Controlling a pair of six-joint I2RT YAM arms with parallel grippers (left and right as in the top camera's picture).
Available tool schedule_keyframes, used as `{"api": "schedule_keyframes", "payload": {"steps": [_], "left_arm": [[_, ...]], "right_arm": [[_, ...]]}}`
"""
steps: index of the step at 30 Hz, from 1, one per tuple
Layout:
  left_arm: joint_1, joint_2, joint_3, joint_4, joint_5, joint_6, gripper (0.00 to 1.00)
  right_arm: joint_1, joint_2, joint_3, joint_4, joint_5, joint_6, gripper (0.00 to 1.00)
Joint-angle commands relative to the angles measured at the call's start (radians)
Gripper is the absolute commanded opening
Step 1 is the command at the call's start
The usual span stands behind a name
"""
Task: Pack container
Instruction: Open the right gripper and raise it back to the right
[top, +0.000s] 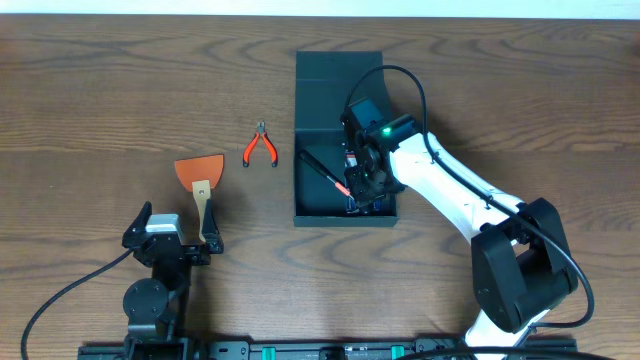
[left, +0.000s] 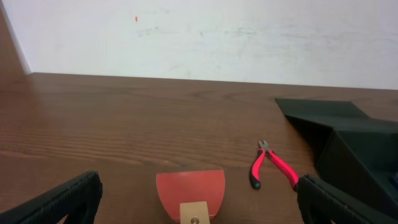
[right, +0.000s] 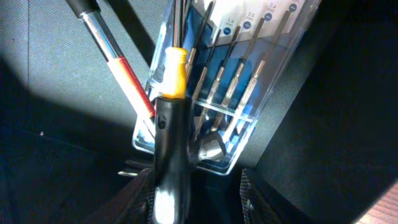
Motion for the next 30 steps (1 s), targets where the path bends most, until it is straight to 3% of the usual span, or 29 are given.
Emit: {"api": "schedule_keyframes", "payload": {"steps": [1,6,12,14,17,23,30], "left_arm": [[0.003,0.0,-0.018,-0.036,-0.005,0.013,0.99],[0.003,0.0,-0.018,-0.036,-0.005,0.013,0.99],[0.003,0.0,-0.018,-0.036,-0.005,0.013,0.99],[0.003,0.0,-0.018,-0.036,-0.005,0.013,0.98],[0.003,0.0,-0.018,-0.036,-0.005,0.013,0.99],[0.003,0.0,-0.018,-0.036,-0.005,0.013,0.98],[0.003,0.0,-0.018,-0.036,-0.005,0.013,0.99]], "right_arm": [[0.009,0.011,0.063,0.0,-0.01,0.006,0.46],[-0.003,0.011,0.244,-0.065,0.03,-0.002,0.5],[-0.088,0.011,0.489,-0.22,0.289,-0.002,0.65],[-0.13,0.011,0.533,-0.259,0.353,-0.002,0.74],[-0.208,0.011,0.552,-0.301,0.385,-0.002,0.97],[-0.403,0.012,0.527,-0.346,0.372,-0.001,0.99],[-0.532,0.012,0.518,-0.345,0.266,-0.001,0.99]]}}
